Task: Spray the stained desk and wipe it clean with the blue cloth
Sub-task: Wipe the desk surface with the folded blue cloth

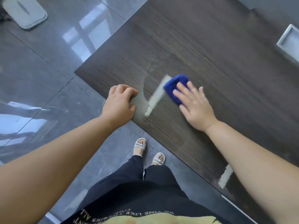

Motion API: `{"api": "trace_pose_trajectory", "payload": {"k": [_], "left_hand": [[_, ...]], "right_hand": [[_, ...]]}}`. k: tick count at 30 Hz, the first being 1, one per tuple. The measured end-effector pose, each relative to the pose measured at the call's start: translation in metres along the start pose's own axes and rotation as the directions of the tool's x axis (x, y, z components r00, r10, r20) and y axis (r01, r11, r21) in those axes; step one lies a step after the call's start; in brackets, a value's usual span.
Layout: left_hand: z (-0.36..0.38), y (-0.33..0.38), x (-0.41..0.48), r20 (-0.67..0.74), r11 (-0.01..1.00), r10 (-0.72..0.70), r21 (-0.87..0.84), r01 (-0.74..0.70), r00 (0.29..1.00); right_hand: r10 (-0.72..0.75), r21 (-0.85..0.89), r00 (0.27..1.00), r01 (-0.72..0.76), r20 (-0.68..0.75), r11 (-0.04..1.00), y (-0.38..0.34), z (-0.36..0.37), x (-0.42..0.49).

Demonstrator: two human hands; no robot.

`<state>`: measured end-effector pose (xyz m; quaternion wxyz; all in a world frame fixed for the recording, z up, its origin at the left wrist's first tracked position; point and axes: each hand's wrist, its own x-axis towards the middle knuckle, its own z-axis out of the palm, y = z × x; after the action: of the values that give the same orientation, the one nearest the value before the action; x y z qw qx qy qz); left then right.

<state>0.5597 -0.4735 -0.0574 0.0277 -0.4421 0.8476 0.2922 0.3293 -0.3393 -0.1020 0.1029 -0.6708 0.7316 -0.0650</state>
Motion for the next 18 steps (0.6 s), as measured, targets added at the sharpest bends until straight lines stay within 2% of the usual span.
{"api": "trace_pose_trajectory", "payload": {"k": [1, 2, 3, 4, 6, 8, 11, 13, 15, 16, 18], "left_hand": [[0.002, 0.001, -0.002, -0.008, 1.000, -0.006, -0.002, 0.006, 1.000], [0.004, 0.002, -0.003, -0.019, 1.000, -0.021, -0.009, 0.020, 1.000], [0.005, 0.004, -0.005, -0.033, 0.999, -0.034, -0.018, 0.034, 0.999], [0.007, 0.006, -0.007, -0.043, 0.999, -0.046, -0.025, 0.045, 0.998], [0.011, 0.008, -0.010, -0.067, 0.998, -0.052, -0.031, 0.050, 0.996], [0.015, 0.009, -0.016, -0.081, 0.998, -0.051, -0.032, 0.048, 0.995], [0.018, 0.014, -0.024, -0.061, 0.999, -0.044, -0.026, 0.042, 0.997], [0.023, 0.020, -0.033, -0.045, 0.999, -0.029, -0.022, 0.028, 0.999], [0.031, 0.029, -0.043, -0.021, 1.000, 0.006, -0.002, -0.006, 1.000], [0.035, 0.033, -0.048, -0.004, 1.000, 0.027, 0.012, -0.027, 1.000], [0.044, 0.044, -0.056, 0.009, 0.998, 0.055, 0.030, -0.056, 0.998]], "right_hand": [[0.194, 0.024, 0.981, -0.194, -0.023, 0.981, -0.006, -0.001, 0.010], [0.363, 0.038, 0.931, -0.361, -0.050, 0.932, -0.021, 0.002, 0.022], [0.474, 0.046, 0.878, -0.472, -0.068, 0.880, -0.042, 0.006, 0.032], [0.510, 0.050, 0.857, -0.508, -0.071, 0.860, -0.063, 0.012, 0.039], [0.386, 0.064, 0.917, -0.381, -0.100, 0.922, -0.103, 0.026, 0.041], [0.150, 0.070, 0.986, -0.145, -0.073, 0.987, -0.125, 0.037, 0.018], [-0.082, 0.033, 0.996, 0.083, -0.016, 0.996, -0.106, 0.035, -0.040], [-0.132, -0.007, 0.991, 0.132, -0.031, 0.991, -0.069, 0.030, -0.088], [-0.019, 0.002, 0.999, 0.019, -0.041, 1.000, -0.034, 0.021, -0.127], [0.108, 0.036, 0.994, -0.107, -0.034, 0.994, -0.025, 0.017, -0.138], [0.419, 0.099, 0.906, -0.412, -0.055, 0.906, -0.033, 0.016, -0.131]]}}
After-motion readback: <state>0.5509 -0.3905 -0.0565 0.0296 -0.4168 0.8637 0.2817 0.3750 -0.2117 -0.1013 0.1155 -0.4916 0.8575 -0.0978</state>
